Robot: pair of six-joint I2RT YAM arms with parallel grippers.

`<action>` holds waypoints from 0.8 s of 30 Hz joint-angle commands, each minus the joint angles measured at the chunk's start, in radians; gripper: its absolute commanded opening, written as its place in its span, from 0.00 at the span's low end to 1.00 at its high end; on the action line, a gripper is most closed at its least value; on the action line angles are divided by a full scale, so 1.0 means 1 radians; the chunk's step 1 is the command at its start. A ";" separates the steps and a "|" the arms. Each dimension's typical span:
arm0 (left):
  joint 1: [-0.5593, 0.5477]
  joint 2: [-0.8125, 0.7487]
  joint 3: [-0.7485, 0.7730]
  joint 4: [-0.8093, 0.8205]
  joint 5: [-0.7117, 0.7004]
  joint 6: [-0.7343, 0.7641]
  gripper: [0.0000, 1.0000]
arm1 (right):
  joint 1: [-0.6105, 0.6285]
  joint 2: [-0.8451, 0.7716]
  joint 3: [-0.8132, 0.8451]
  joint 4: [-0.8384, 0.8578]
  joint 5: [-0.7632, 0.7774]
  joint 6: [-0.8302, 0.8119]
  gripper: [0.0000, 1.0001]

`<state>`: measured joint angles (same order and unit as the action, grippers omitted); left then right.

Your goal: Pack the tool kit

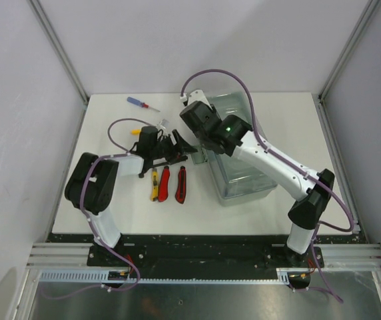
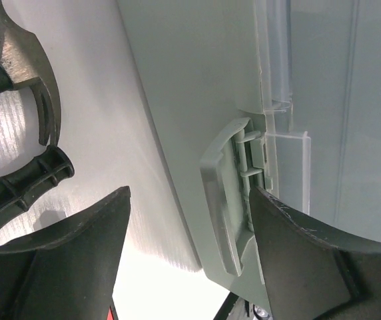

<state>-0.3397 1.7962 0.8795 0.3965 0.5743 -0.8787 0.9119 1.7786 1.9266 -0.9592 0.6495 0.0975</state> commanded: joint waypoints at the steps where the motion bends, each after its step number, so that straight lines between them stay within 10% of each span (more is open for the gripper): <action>1: 0.021 -0.099 0.031 -0.007 -0.031 0.013 0.76 | -0.019 -0.001 0.051 -0.022 0.064 0.031 0.50; 14: 0.011 -0.197 0.103 -0.032 -0.010 -0.039 0.79 | -0.539 -0.399 -0.429 0.172 -0.407 0.282 0.81; 24: -0.067 -0.083 0.216 -0.017 0.045 0.006 0.91 | -0.676 -0.430 -0.588 0.279 -0.768 0.292 0.93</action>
<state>-0.3626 1.7164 1.0317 0.3492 0.5678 -0.9138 0.2691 1.3521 1.3815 -0.7734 0.1024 0.3637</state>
